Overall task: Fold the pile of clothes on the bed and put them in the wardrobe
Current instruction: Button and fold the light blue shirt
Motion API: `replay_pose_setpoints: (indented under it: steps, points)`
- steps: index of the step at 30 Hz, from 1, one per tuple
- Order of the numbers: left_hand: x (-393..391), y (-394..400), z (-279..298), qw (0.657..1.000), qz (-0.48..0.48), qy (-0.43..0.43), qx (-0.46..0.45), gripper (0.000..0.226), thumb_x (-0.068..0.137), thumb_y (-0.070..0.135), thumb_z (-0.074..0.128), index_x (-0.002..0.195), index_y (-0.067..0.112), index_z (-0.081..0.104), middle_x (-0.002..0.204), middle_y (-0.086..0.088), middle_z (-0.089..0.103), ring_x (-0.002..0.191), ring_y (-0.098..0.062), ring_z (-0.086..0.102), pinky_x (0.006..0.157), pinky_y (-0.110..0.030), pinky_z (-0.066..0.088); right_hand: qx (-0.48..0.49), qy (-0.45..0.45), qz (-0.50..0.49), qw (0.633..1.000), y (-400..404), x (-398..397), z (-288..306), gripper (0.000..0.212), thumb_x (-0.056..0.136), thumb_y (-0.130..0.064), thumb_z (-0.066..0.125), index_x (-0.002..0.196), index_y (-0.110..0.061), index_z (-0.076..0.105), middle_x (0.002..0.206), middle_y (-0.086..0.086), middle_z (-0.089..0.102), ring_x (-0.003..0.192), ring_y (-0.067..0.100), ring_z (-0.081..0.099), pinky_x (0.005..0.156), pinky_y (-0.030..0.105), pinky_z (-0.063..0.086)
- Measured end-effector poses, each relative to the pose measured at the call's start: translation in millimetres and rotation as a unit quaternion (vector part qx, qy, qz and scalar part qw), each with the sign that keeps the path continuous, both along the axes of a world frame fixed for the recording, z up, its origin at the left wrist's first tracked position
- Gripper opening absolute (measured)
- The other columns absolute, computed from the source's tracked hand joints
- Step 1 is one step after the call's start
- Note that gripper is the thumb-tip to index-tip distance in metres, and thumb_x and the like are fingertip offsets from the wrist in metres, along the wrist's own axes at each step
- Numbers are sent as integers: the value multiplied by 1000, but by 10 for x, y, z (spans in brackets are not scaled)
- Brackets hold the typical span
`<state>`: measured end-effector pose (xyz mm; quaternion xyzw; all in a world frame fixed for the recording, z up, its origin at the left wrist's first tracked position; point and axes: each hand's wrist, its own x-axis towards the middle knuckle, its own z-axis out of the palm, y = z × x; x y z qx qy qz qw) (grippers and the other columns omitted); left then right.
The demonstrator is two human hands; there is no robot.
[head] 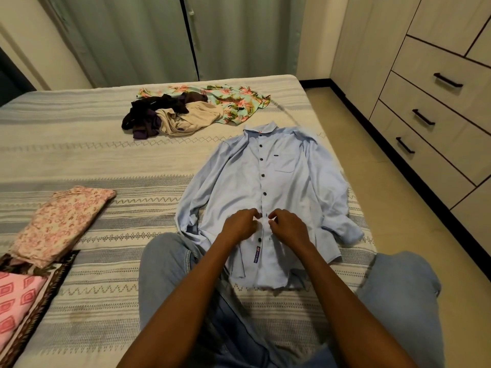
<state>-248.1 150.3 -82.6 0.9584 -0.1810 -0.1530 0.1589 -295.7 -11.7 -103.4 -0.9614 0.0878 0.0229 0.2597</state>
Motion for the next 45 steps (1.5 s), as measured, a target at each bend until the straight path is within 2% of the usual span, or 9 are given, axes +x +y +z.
replay_pose_setpoints:
  steps: [2,5,13,17,22,28,35,41,45]
  points:
    - [35,-63,-109,999,16,-27,-11,31,98,30,49,127,26,61,126,-7,60,113,-29,59,89,-39,48,-25,-5,0,1000,63,69,-56,33,96,-40,54,123,-23,61,125,4,63,114,26,56,91,39,47]
    - [91,-117,-299,997,40,-67,18,33,99,37,47,124,21,63,120,-11,61,108,-34,60,87,-42,50,-82,-4,-2,997,100,135,-179,42,94,-49,53,124,-20,57,126,7,59,114,30,54,91,41,43]
    - [227,-213,-419,988,82,-130,9,33,96,44,55,106,16,67,108,-9,64,99,-33,62,80,-41,49,-159,-17,-28,987,180,243,-276,46,90,-49,48,118,-13,57,114,12,64,104,33,58,83,43,45]
    - [263,-280,-431,988,75,-135,21,29,94,40,59,109,16,65,110,-8,64,101,-31,62,83,-40,46,-180,-16,-32,983,186,276,-305,45,92,-51,49,113,-13,59,107,11,66,95,33,61,77,42,47]
    - [341,-296,-465,991,84,-103,-1,22,91,31,59,105,16,66,108,-7,65,98,-31,63,80,-38,48,-199,-24,-14,980,129,312,-318,37,91,-44,56,106,-11,64,99,12,69,90,34,62,74,43,47]
    - [373,-241,-424,979,158,12,-128,11,86,25,61,88,16,67,89,2,70,85,-18,64,69,-32,49,-209,-49,-12,977,55,350,-285,20,93,-30,60,102,-13,66,98,9,67,90,33,60,73,42,44]
    - [393,-231,-441,978,152,34,-141,11,88,29,64,92,20,67,94,4,70,90,-17,64,71,-31,48,2,-3,-102,995,-87,408,-215,29,99,-39,52,104,-13,64,101,9,68,93,30,64,77,36,49]
    - [331,-324,-401,994,86,-51,-31,17,93,32,56,98,18,65,102,-1,67,92,-27,64,75,-35,49,88,-28,-105,990,-123,372,-218,23,96,-33,58,97,-15,72,96,4,72,90,23,66,78,31,49]
    - [345,-330,-378,988,129,4,-86,13,90,27,58,88,17,64,93,-1,69,85,-24,64,67,-30,44,141,-16,-126,982,-115,378,-242,21,94,-34,61,95,-16,72,93,3,73,89,23,67,74,29,46]
